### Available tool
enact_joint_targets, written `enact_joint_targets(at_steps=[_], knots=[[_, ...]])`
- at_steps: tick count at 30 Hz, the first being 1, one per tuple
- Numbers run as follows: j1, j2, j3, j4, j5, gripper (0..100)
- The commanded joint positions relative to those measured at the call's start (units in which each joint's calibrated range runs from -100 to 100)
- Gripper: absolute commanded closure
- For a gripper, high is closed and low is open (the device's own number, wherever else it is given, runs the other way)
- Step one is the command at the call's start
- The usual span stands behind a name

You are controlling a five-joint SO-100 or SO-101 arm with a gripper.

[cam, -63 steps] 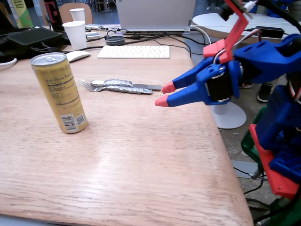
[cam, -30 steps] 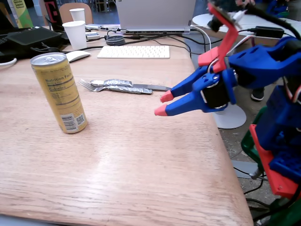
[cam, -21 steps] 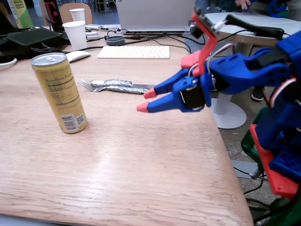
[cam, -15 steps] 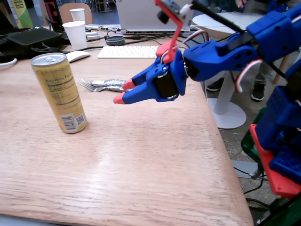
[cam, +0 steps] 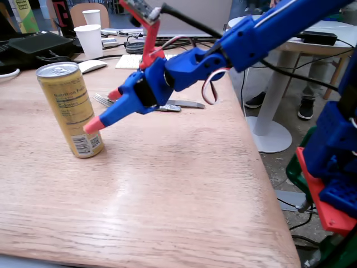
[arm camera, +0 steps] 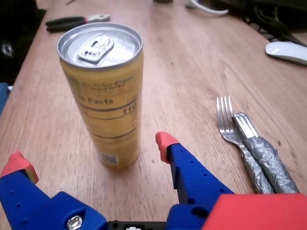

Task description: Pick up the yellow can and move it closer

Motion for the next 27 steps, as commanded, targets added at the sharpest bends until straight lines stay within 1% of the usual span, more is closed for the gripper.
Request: enact_joint_targets(at_steps=[1, 4, 9, 14, 19, 27], knots=[[0.51, 4.46, -9.94, -1.06, -0.20, 47], [0.51, 9.52, -15.88, -1.80, -0.05, 47], [0.51, 18.36, -17.58, -16.17, 0.34, 47], [0.51, 23.85, -17.86, -22.98, 0.39, 47], [0.35, 30.54, -29.19, -22.24, -0.15, 48], [-1.52, 38.00, -41.46, -22.16, -0.15, 48]])
